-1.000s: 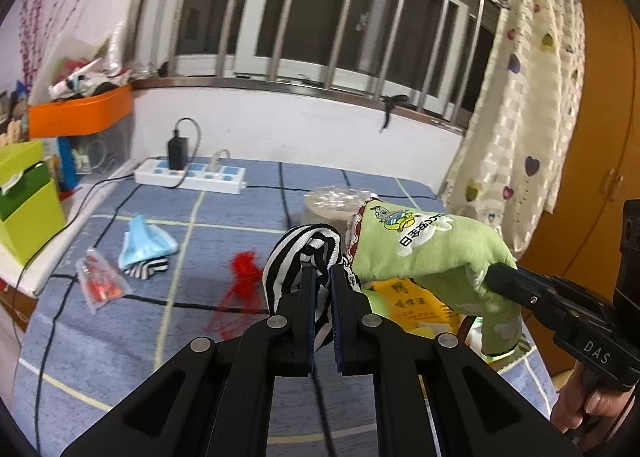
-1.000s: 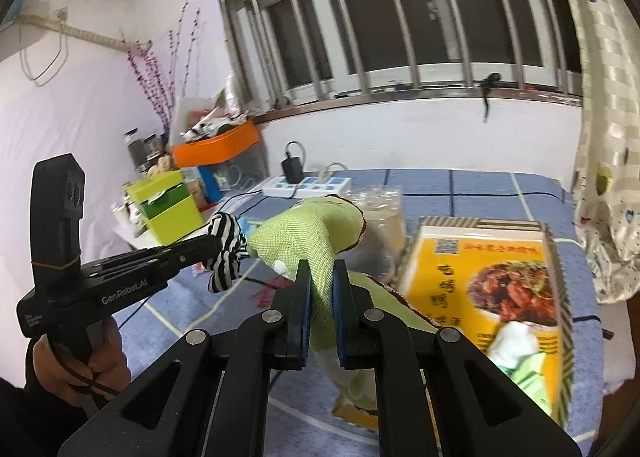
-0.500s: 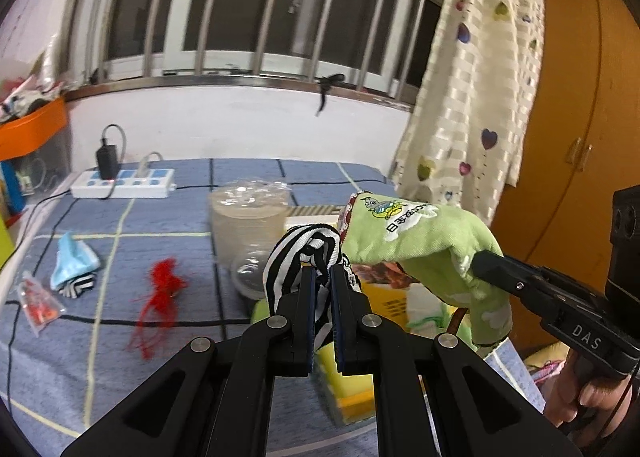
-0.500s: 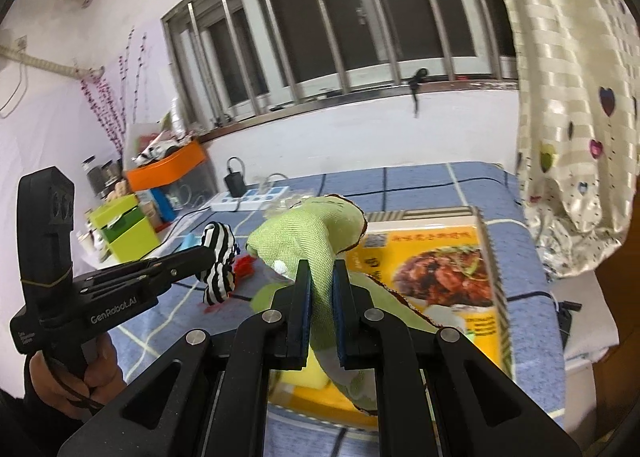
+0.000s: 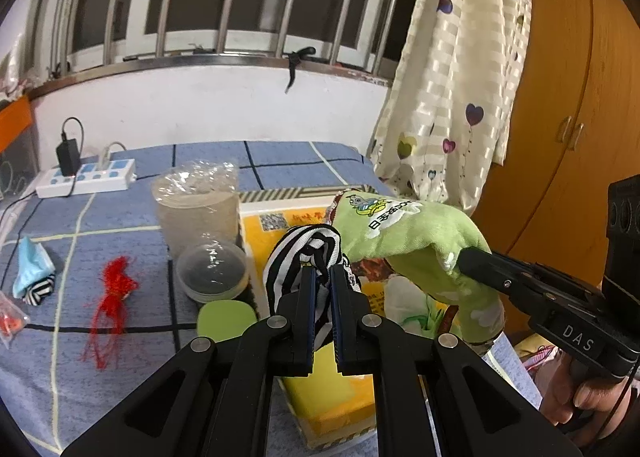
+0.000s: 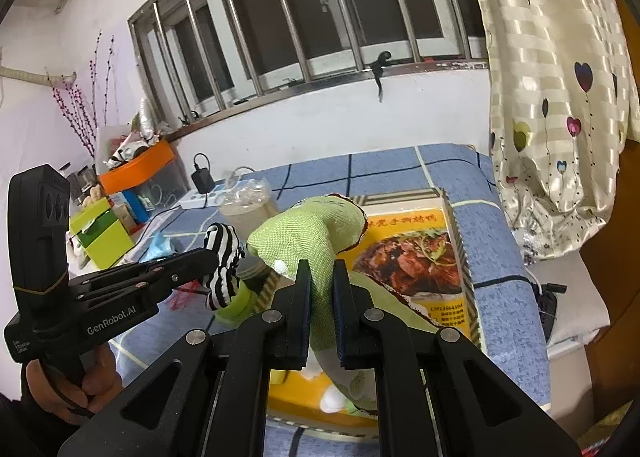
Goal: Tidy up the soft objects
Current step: 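Lift the sock and green toy and carry them over the yellow box, then open both tools to drop the sock and green toy into the box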
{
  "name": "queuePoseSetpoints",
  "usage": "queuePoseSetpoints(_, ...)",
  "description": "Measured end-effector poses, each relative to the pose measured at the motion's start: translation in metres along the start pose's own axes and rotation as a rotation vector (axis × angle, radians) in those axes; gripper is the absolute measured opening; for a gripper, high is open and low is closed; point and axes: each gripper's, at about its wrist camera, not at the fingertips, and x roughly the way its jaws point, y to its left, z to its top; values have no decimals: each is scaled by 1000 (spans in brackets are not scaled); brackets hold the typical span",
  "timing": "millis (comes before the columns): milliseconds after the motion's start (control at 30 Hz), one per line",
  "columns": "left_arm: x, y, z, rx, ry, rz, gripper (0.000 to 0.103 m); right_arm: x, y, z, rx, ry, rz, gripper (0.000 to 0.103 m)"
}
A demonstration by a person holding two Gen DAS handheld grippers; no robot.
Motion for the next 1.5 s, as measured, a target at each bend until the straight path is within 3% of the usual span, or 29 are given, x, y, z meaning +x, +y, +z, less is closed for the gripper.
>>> queuePoseSetpoints(1000, 107, -9, -18, 38, 205, 1, 7, 78, -43, -15, 37, 177, -89, 12)
queuePoseSetpoints(1167, 119, -10, -20, 40, 230, 5, 9, 81, -41, -16, 20, 187, -91, 27)
queuePoseSetpoints(1233, 122, -9, -21, 35, 241, 1, 13, 80, -39, -16, 5, 181, -103, 48)
queuePoseSetpoints(1267, 123, -10, -21, 34, 245, 1, 14, 79, -38, -16, -1, 179, -106, 51)
queuePoseSetpoints(1500, 115, -13, -20, 42, 232, -7, 25, 70, -32, -15, -18, 174, -123, 53)
